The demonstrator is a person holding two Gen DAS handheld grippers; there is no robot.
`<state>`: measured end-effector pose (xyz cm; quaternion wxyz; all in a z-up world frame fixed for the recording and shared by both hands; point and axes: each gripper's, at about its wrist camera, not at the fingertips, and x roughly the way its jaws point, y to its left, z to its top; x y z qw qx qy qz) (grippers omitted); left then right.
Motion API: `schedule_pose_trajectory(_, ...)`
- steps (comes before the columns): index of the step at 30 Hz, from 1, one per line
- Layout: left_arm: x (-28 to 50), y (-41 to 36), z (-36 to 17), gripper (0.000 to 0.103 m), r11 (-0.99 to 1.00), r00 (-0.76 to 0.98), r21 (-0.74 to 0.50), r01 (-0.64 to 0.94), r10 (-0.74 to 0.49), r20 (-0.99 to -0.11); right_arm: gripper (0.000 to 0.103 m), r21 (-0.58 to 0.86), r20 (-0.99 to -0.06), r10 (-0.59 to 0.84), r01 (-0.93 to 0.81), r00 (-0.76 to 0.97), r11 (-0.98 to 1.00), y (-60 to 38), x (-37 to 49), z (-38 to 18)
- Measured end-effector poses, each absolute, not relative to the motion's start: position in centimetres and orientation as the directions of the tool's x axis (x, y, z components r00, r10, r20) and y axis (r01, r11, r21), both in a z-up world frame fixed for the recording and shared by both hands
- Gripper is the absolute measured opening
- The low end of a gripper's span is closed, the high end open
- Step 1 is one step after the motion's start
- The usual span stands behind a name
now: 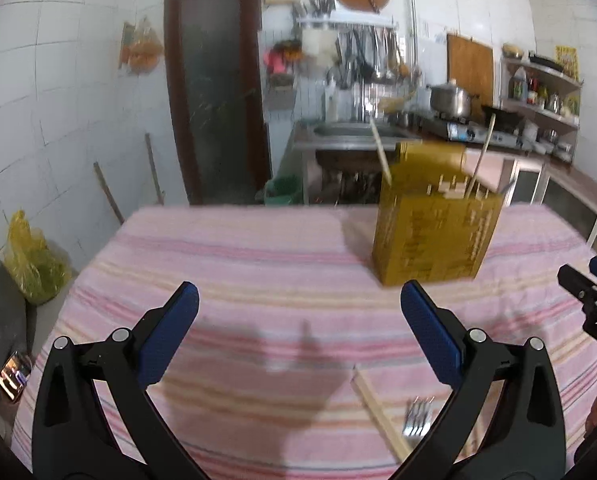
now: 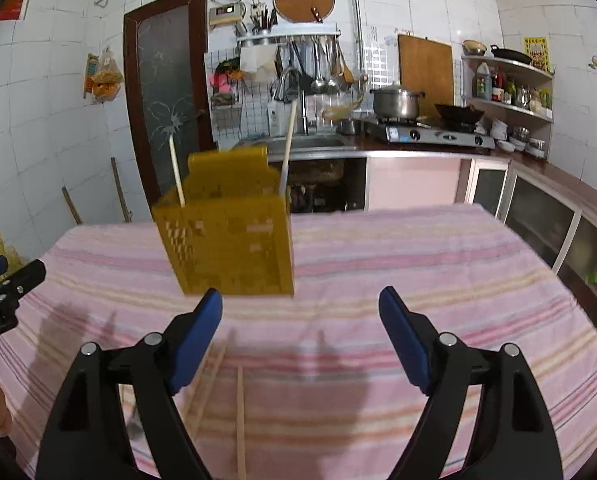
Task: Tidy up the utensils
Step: 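Move both open tools back down toward the remaining chopsticks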
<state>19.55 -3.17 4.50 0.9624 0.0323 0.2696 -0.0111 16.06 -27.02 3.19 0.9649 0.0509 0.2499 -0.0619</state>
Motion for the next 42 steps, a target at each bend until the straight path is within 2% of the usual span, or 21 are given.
schedule_pose_trajectory(11, 21.2, -3.2, -1.3, 0.098, 0.993, 0.78, 0.116, 0.027, 0.052, -0.624, 0.079, 0.057, -0.619, -0.062, 0.124, 0.783, 0.991, -26.3, 17.3, -2.5)
schedule_pose_trajectory(16, 22.0, -4.2, -3.1, 0.098, 0.992, 0.73, 0.109, 0.063, 0.028, -0.683, 0.079, 0.012, -0.653, -0.078, 0.113, 0.753, 0.993, -25.0, 17.7, -3.4)
schedule_pose_trajectory(21, 22.2, -4.7, -4.0, 0.098, 0.988, 0.719, 0.139, 0.067, 0.049, -0.693, 0.079, -0.036, -0.689, -0.092, 0.093, 0.719, 0.995, -23.9, 18.6, -4.4)
schedule_pose_trajectory(28, 23.3, -4.0, -5.6, 0.098, 0.993, 0.647, 0.112, 0.049, 0.054, -0.76, 0.079, -0.003, -0.706, -0.083, 0.115, 0.703, 0.993, -24.6, 18.4, -4.5)
schedule_pose_trajectory(42, 22.3, -4.9, -4.8, 0.098, 0.994, 0.677, 0.089, 0.068, 0.02, -0.736, 0.079, 0.002, -0.724, -0.08, 0.118, 0.686, 0.993, -24.3, 18.5, -4.8)
